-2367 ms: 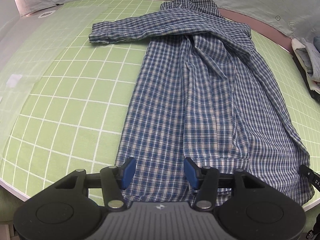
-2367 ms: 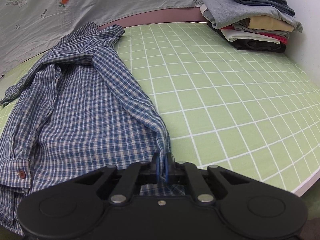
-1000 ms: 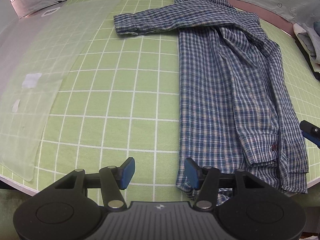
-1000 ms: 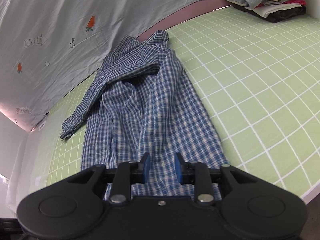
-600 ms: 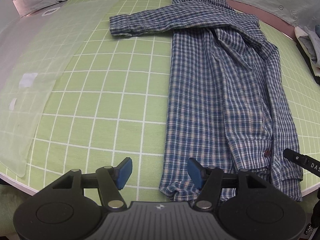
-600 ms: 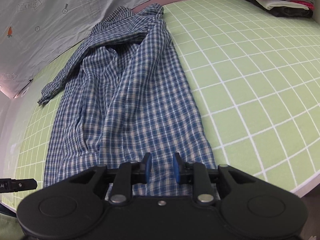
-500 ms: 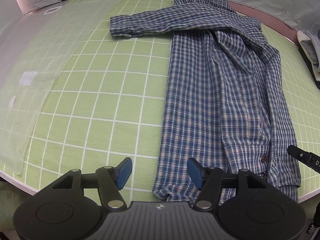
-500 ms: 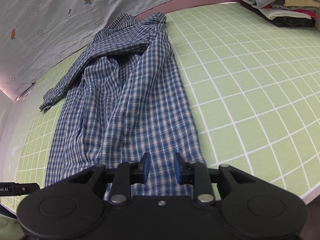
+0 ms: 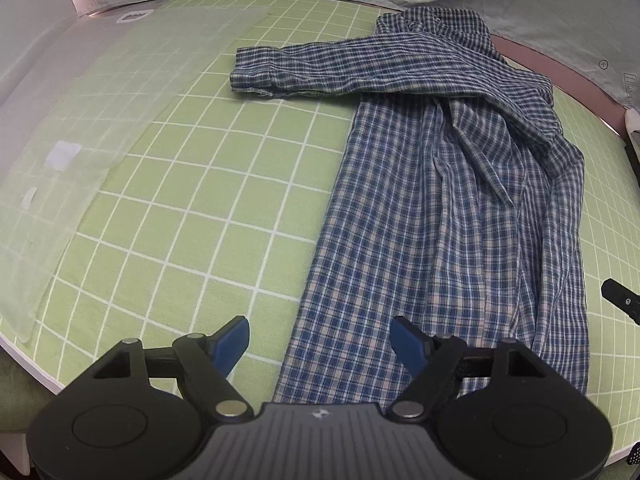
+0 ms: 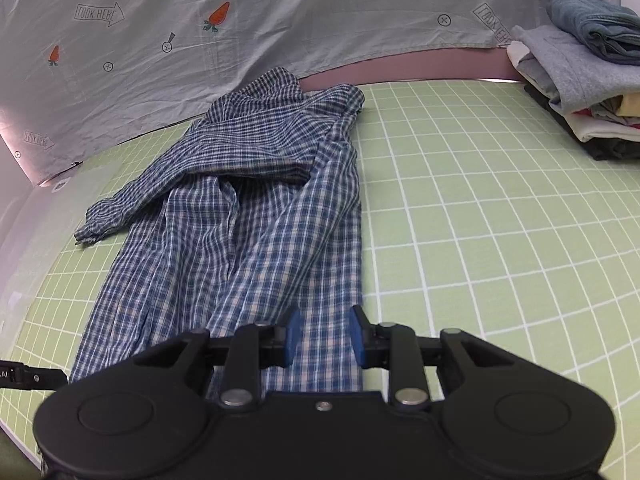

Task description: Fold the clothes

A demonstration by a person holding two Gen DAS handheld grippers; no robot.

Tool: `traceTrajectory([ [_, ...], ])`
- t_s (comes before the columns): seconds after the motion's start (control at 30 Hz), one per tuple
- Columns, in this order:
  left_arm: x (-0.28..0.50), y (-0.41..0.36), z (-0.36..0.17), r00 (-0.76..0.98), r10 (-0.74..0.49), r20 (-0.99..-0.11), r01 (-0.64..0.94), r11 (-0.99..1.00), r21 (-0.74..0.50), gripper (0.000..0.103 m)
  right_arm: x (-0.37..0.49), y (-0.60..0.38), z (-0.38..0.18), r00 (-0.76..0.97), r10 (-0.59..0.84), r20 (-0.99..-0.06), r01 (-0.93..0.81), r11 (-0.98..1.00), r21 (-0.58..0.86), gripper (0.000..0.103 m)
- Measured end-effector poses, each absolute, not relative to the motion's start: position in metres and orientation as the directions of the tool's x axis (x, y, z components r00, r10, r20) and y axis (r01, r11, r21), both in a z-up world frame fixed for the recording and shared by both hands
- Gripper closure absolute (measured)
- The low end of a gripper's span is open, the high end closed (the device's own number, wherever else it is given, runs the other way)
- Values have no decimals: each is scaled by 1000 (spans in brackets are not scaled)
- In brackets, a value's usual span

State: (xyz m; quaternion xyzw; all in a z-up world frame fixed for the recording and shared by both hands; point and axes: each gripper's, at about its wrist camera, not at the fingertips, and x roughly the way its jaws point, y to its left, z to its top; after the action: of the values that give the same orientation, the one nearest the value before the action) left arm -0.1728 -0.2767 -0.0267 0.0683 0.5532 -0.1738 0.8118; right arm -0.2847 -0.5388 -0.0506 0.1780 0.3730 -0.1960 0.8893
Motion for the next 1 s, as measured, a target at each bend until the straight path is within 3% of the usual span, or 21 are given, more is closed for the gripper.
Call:
traceTrajectory([
  [0.43, -75, -280, -32, 369, -141, -919, 214, 975, -64, 24, -187, -571, -48, 659, -246, -710, 458, 881, 120, 75],
  [0.73, 8, -303, -47, 406, -105, -908, 129, 990, -57, 24, -115, -620, -67, 657, -180, -732, 529, 803, 277, 72],
  [1.0, 52, -318, -61, 429, -72, -900, 87, 995, -39, 24, -91, -623, -90, 607, -151, -781, 556, 783, 280, 68],
])
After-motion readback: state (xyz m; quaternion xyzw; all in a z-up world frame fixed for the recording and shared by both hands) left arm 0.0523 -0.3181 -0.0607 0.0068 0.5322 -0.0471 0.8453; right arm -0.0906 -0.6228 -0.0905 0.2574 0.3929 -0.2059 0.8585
